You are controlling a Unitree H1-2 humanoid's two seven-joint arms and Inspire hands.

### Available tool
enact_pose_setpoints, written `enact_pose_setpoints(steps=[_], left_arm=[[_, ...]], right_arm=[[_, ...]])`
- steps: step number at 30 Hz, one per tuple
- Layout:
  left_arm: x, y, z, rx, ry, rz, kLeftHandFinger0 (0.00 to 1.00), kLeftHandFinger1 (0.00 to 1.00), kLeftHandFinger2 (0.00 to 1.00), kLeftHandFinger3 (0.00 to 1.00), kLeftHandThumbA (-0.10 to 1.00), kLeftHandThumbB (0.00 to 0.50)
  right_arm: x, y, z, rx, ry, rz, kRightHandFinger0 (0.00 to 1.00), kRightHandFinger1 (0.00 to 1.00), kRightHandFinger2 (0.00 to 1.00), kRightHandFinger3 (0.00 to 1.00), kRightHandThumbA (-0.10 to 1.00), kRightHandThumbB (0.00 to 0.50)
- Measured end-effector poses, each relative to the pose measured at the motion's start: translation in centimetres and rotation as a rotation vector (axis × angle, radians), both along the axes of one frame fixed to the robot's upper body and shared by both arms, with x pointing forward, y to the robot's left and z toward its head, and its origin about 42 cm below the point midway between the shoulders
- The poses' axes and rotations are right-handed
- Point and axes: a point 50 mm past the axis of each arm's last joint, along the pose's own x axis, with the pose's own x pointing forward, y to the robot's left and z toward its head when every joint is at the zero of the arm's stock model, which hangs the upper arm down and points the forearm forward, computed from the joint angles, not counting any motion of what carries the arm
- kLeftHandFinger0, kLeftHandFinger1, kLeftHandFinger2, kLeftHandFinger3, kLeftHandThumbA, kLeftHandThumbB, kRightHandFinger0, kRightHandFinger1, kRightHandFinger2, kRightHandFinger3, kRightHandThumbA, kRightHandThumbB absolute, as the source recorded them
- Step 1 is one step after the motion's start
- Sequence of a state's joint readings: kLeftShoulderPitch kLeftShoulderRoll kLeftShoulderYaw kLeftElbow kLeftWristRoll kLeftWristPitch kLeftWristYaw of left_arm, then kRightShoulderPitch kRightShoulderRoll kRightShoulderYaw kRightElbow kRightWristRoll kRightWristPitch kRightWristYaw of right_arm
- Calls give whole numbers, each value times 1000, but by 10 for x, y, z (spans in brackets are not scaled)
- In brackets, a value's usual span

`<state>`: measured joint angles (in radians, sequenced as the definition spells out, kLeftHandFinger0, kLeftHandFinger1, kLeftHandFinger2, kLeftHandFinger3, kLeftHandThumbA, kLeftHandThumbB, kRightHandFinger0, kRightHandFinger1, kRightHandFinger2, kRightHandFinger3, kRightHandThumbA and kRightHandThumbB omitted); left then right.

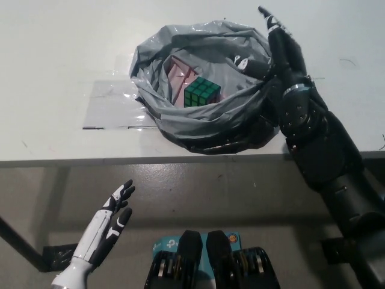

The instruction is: Use the right hand to pick up a rubix's cube and place it into a plastic bag and lift the bag

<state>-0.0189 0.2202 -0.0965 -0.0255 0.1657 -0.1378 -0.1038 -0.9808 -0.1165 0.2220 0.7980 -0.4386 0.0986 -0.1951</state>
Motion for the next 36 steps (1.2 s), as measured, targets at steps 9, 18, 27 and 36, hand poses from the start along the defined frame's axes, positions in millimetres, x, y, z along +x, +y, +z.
enact_pose_setpoints(steps=[9, 18, 27, 36], left_arm=[[0, 0, 0, 0, 0, 1, 1000, 1000, 1000, 1000, 1000, 187], [0, 0, 0, 0, 0, 1, 1000, 1000, 1000, 1000, 1000, 191], [1, 0, 1, 0, -4, 0, 1000, 1000, 1000, 1000, 1000, 194], [6, -1, 6, 0, -19, -4, 1000, 1000, 1000, 1000, 1000, 201]], right_arm=[[13, -12, -26, -264, 190, -69, 1000, 1000, 1000, 1000, 596, 500], [18, -24, -26, -437, 213, -228, 1000, 1000, 1000, 1000, 619, 500], [18, -30, -16, -444, 148, -310, 1000, 1000, 1000, 1000, 495, 490], [16, -24, 10, -377, 23, -324, 1000, 1000, 1000, 1000, 510, 500]])
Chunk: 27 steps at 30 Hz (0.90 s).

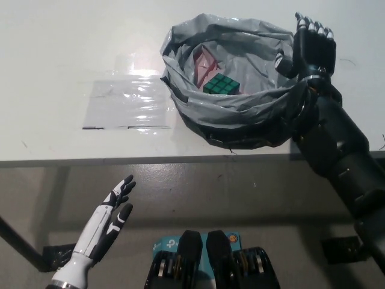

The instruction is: Use the right hand to pick up a rubix's cube and place it into a plastic bag and lift the bag

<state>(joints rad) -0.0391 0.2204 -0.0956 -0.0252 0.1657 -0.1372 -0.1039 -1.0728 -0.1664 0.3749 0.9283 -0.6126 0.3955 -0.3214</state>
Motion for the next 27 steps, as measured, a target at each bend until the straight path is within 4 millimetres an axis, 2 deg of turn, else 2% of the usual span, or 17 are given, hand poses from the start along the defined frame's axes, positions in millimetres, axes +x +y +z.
enact_pose_setpoints(steps=[5, 18, 20, 22, 27], left_arm=[[0, 0, 0, 1, 2, 1, 1000, 1000, 1000, 1000, 1000, 191], [0, 0, 0, 1, 5, 2, 1000, 1000, 1000, 1000, 1000, 184], [0, 0, 0, 1, 5, 2, 1000, 1000, 1000, 1000, 1000, 185], [0, 0, 0, 1, 5, 2, 1000, 1000, 1000, 1000, 1000, 185], [0, 0, 0, 1, 5, 2, 1000, 1000, 1000, 1000, 1000, 192]], right_arm=[[-1, 1, 7, 18, -38, 4, 1000, 1000, 1000, 1000, 516, 500], [-2, -5, 6, 53, -42, 16, 1000, 1000, 1000, 1000, 564, 500], [0, -15, -3, 47, 5, -5, 1000, 1000, 1000, 1000, 534, 500], [2, -24, -11, 43, 48, -28, 1000, 1000, 1000, 1000, 584, 500], [4, -44, -27, 46, 140, -74, 1000, 1000, 1000, 1000, 581, 500]])
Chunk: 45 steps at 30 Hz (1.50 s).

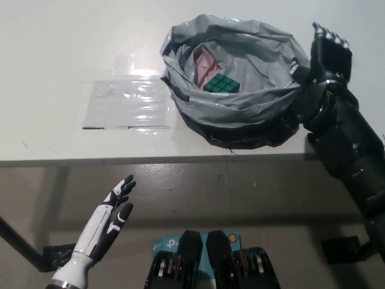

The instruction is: Use the right hand to pick up a rubix's cube and place it into a plastic bag and lift the bag

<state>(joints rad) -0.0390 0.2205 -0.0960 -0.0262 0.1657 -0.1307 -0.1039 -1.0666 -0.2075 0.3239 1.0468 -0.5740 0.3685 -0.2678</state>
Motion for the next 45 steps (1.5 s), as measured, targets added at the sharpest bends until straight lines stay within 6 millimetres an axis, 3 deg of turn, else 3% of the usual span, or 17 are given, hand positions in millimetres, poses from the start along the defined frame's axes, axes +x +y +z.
enact_pose_setpoints(steps=[8, 9, 10, 11, 14, 15, 16, 18, 19, 24, 27, 29, 32, 35, 42, 44, 45], left_arm=[[0, 0, 0, 0, 0, 0, 1000, 1000, 1000, 1000, 1000, 198], [0, 0, 0, 0, 0, 0, 1000, 1000, 1000, 1000, 1000, 200], [0, 0, 0, 0, 0, 0, 1000, 1000, 1000, 1000, 1000, 201], [0, 0, 0, 0, -1, 0, 1000, 1000, 1000, 1000, 1000, 203], [0, 0, 0, 0, 0, 0, 1000, 1000, 1000, 1000, 1000, 204], [0, 0, 0, 0, 0, 0, 1000, 1000, 1000, 1000, 1000, 199], [0, 0, 0, 0, 0, 0, 1000, 1000, 1000, 1000, 1000, 199], [1, 0, 1, 0, -2, 0, 1000, 1000, 1000, 1000, 1000, 194], [1, 0, 1, 0, -2, 0, 1000, 1000, 1000, 1000, 1000, 193], [3, -1, 2, 0, -6, -2, 1000, 1000, 1000, 1000, 1000, 197], [5, -1, 4, 0, -12, -3, 1000, 1000, 1000, 1000, 1000, 182], [5, -1, 4, 0, -14, -4, 1000, 1000, 1000, 1000, 1000, 176], [5, -1, 4, 0, -14, -4, 1000, 1000, 1000, 1000, 1000, 171], [6, -1, 5, 0, -15, -5, 1000, 1000, 1000, 1000, 1000, 158], [9, -3, 8, 1, -23, -12, 1000, 1000, 1000, 1000, 1000, 161], [10, -3, 9, 1, -25, -15, 1000, 1000, 1000, 1000, 1000, 156], [10, -3, 9, 1, -25, -16, 1000, 1000, 1000, 1000, 1000, 155]], right_arm=[[4, -23, -9, 81, 114, -54, 1000, 1000, 1000, 1000, 529, 500], [5, -24, -10, 90, 119, -56, 820, 987, 1000, 1000, 487, 425], [5, -27, -10, 116, 133, -60, 522, 629, 705, 1000, 423, 404], [6, -29, -10, 143, 145, -60, 603, 783, 892, 1000, 337, 372], [7, -33, -9, 254, 171, -45, 631, 752, 790, 855, 252, 364], [7, -34, -9, 278, 174, -41, 810, 903, 867, 576, 144, 339], [7, -35, -9, 324, 181, -33, 810, 903, 867, 576, 144, 339], [7, -37, -9, 384, 189, -23, 252, 318, 426, 636, -68, 306], [7, -37, -9, 406, 192, -18, 50, 82, 236, 453, -87, 282], [9, -43, -2, 646, 161, -14, 0, 86, 430, 275, -78, 244], [9, -46, 2, 755, 135, -16, 0, 116, 488, 372, -78, 226], [10, -47, 9, 821, 108, -9, 0, 124, 488, 189, -72, 214], [11, -48, 19, 886, 69, 10, 0, 129, 492, 283, -39, 219], [11, -45, 34, 949, 22, 50, 0, 117, 490, 587, -95, 218], [11, -43, 46, 1087, -19, 89, 0, 96, 539, 379, -100, 186], [10, -42, 49, 1177, -35, 99, 0, 82, 587, 722, -100, 160], [10, -41, 50, 1230, -44, 104, 0, 74, 581, 702, -100, 158]])
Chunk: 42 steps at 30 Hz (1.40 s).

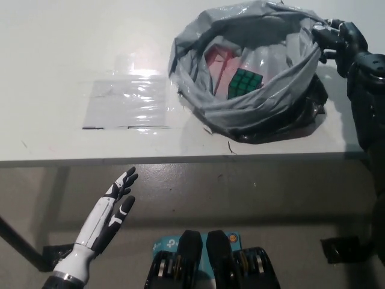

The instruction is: Use the right hand to pick up a rubix's cube and place it into a plastic bag and lift the bag

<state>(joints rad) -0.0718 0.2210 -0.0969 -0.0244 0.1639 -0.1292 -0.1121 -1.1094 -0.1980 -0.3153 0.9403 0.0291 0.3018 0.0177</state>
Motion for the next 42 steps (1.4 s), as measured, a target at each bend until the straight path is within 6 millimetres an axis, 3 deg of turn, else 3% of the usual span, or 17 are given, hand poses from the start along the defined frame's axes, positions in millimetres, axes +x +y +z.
enact_pose_setpoints(steps=[2, 4, 7, 9, 10, 11, 13, 16, 18, 19, 22, 23, 25, 26, 27, 29, 42], left_arm=[[0, 0, 0, 0, 1, -1, 1000, 1000, 1000, 1000, 1000, 154], [0, 0, 0, 1, 3, -3, 1000, 1000, 1000, 1000, 1000, 149], [0, 0, -1, 1, 7, -4, 1000, 1000, 1000, 1000, 1000, 145], [0, 0, -1, 2, 10, -4, 1000, 1000, 1000, 1000, 1000, 144], [0, 0, -1, 2, 11, -3, 1000, 1000, 1000, 1000, 1000, 146], [0, 0, -1, 2, 12, -4, 1000, 1000, 1000, 1000, 1000, 147], [0, 0, -2, 2, 15, -4, 1000, 1000, 1000, 1000, 1000, 150], [0, 0, -2, 3, 18, -4, 1000, 1000, 1000, 1000, 1000, 147], [0, 0, -3, 3, 20, -4, 1000, 1000, 1000, 1000, 1000, 145], [0, 0, -3, 3, 21, -4, 1000, 1000, 1000, 1000, 1000, 143], [0, 0, -4, 4, 24, -4, 1000, 1000, 1000, 1000, 1000, 140], [0, 0, -4, 4, 26, -4, 1000, 1000, 1000, 1000, 1000, 141], [0, 1, -6, 4, 31, -3, 1000, 1000, 1000, 1000, 1000, 142], [0, 1, -6, 5, 33, -2, 1000, 1000, 1000, 1000, 1000, 149], [0, 1, -6, 5, 34, -2, 1000, 1000, 1000, 1000, 1000, 152], [0, 1, -7, 5, 34, -2, 1000, 1000, 1000, 1000, 1000, 152], [0, 1, -7, 5, 38, -1, 1000, 1000, 1000, 1000, 1000, 126]], right_arm=[[0, 1, 0, 30, -2, 1, 0, 61, 574, 636, -100, 151], [-1, 6, 0, 132, -1, 10, 0, 49, 564, 437, -100, 137], [-3, 18, 2, 253, 1, 32, 0, 30, 553, 586, -100, 114], [-4, 29, 2, 325, 1, 50, 0, 27, 548, 580, -100, 114], [-5, 35, 2, 355, 1, 58, 0, 32, 542, 718, -100, 120], [-6, 39, 3, 382, 3, 65, 0, 47, 550, 651, -100, 132], [-7, 49, 3, 445, 3, 80, 0, 66, 574, 711, -100, 122], [-9, 62, 4, 520, 7, 97, 0, 128, 658, 1000, -100, 105], [-10, 68, 3, 565, 13, 103, 0, 135, 686, 1000, -100, 109], [-10, 70, 3, 581, 17, 104, 0, 151, 692, 709, -100, 140], [-12, 77, 0, 650, 36, 103, 0, 181, 709, 562, -100, 133], [-12, 81, -1, 686, 44, 102, 0, 210, 706, 488, -100, 193], [-13, 87, 1, 733, 50, 101, 0, 144, 661, 500, -100, 132], [-13, 89, 4, 751, 49, 104, 0, 147, 646, 592, -100, 128], [-12, 94, 11, 779, 44, 109, 0, 175, 653, 667, -100, 122], [-12, 97, 19, 797, 35, 116, 0, 245, 710, 1000, -100, 104], [-23, 136, 164, 979, -190, 290, 0, 370, 779, 1000, -100, 96]])
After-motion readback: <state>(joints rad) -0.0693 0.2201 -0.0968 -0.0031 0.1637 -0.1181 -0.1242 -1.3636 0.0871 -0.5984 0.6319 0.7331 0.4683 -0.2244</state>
